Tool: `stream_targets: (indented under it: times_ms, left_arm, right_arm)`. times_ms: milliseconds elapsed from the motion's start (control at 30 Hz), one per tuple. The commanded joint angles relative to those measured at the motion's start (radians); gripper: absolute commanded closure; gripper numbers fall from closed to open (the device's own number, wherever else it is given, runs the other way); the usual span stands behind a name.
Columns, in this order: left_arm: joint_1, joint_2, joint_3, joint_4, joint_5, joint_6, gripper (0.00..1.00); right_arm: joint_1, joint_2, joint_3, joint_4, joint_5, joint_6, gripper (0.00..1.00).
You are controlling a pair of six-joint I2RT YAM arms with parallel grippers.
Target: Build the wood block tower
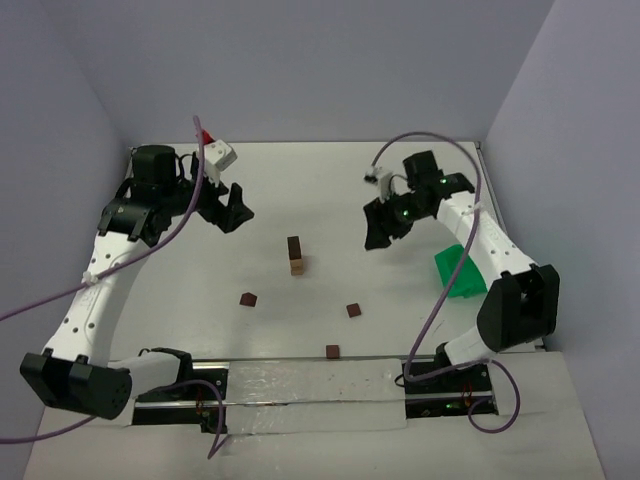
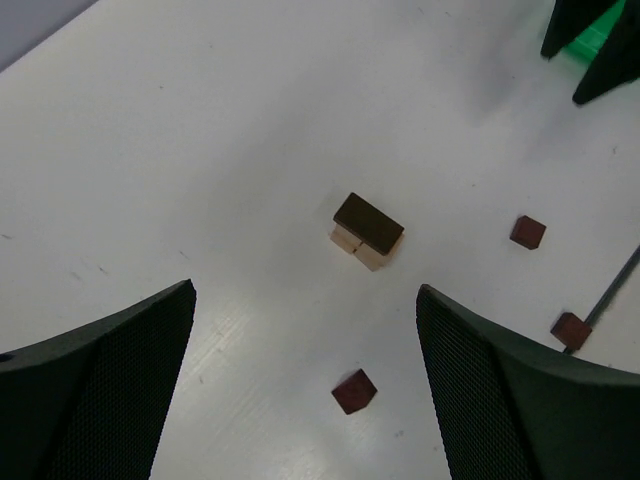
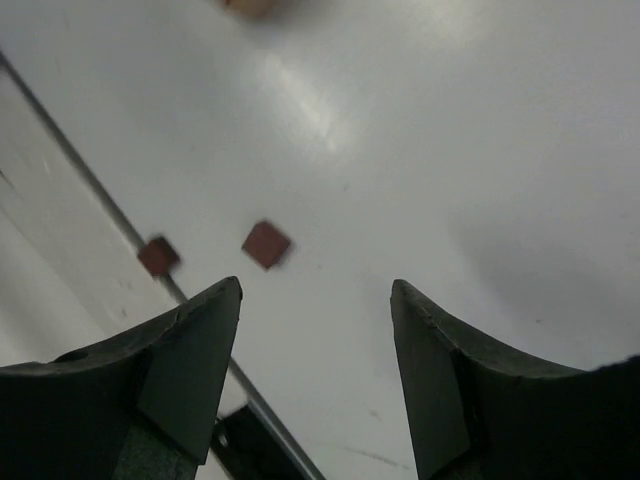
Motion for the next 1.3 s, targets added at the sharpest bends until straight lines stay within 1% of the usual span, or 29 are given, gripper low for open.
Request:
stream_targets:
  times_ms: [0,100,133,267,333,433,500,533,600,733,833,867,900,1033,1133,1267]
  left_arm:
    - [0.027,-0.120,-0.062,0.063,0.038,-0.091,0.03]
    - [0.052,-0.145,-0.087,0.073,0.032,-0.113,0.03]
    - [0.063,-0.147,-0.089,0.076,0.034,-0.114,0.03]
    - [0.094,-0.145,-0.093,0.079,0.050,-0.122,0.03]
    - [0.109,-0.135,-0.089,0.076,0.065,-0.131,0.03]
    - [0.129,-0.135,-0.091,0.096,0.080,-0.149,0.03]
    - [0.154,-0.135,-0.091,0.120,0.091,-0.171,0.01]
    - [0.171,-0.132,-0.088,0.125,0.099,-0.180,0.01]
    - [0.193,-0.124,-0.079,0.126,0.121,-0.196,0.01]
    - [0.220,-0.115,-0.069,0.122,0.143,-0.201,0.01]
    - [0.228,-0.119,-0.067,0.119,0.146,-0.200,0.01]
    - [0.228,-0.119,-0.066,0.117,0.144,-0.199,0.01]
    - [0.230,-0.118,-0.062,0.116,0.144,-0.196,0.01]
    - [0.233,-0.115,-0.057,0.110,0.144,-0.188,0.01]
    - [0.235,-0.116,-0.059,0.111,0.144,-0.183,0.01]
    - [0.236,-0.113,-0.064,0.115,0.148,-0.179,0.01]
  right_arm:
    - [0.273,-0.172,-0.217,-0.040,0.232,-0.197,0.35]
    - [0.384,-0.192,-0.306,0.037,0.316,-0.210,0.48]
    - [0.409,-0.190,-0.330,0.048,0.315,-0.216,0.53]
    - [0.477,-0.191,-0.427,0.135,0.320,-0.239,0.61]
    - [0.521,-0.182,-0.432,0.145,0.308,-0.228,0.62]
    - [0.607,-0.215,-0.458,0.189,0.269,-0.217,0.61]
    - [0.709,-0.248,-0.482,0.247,0.286,-0.209,0.57]
    - [0.737,-0.253,-0.485,0.262,0.291,-0.199,0.55]
    - [0.785,-0.247,-0.479,0.297,0.286,-0.178,0.51]
    - [0.895,-0.217,-0.475,0.357,0.315,-0.119,0.39]
    - [0.979,-0.169,-0.478,0.401,0.358,-0.062,0.34]
    - [0.982,-0.160,-0.481,0.413,0.369,-0.049,0.34]
    - [1.012,-0.144,-0.486,0.438,0.385,-0.030,0.33]
    - [1.038,-0.094,-0.486,0.477,0.416,0.003,0.33]
    - [1.040,-0.071,-0.492,0.500,0.458,0.008,0.32]
    - [1.042,-0.031,-0.496,0.507,0.463,0.018,0.33]
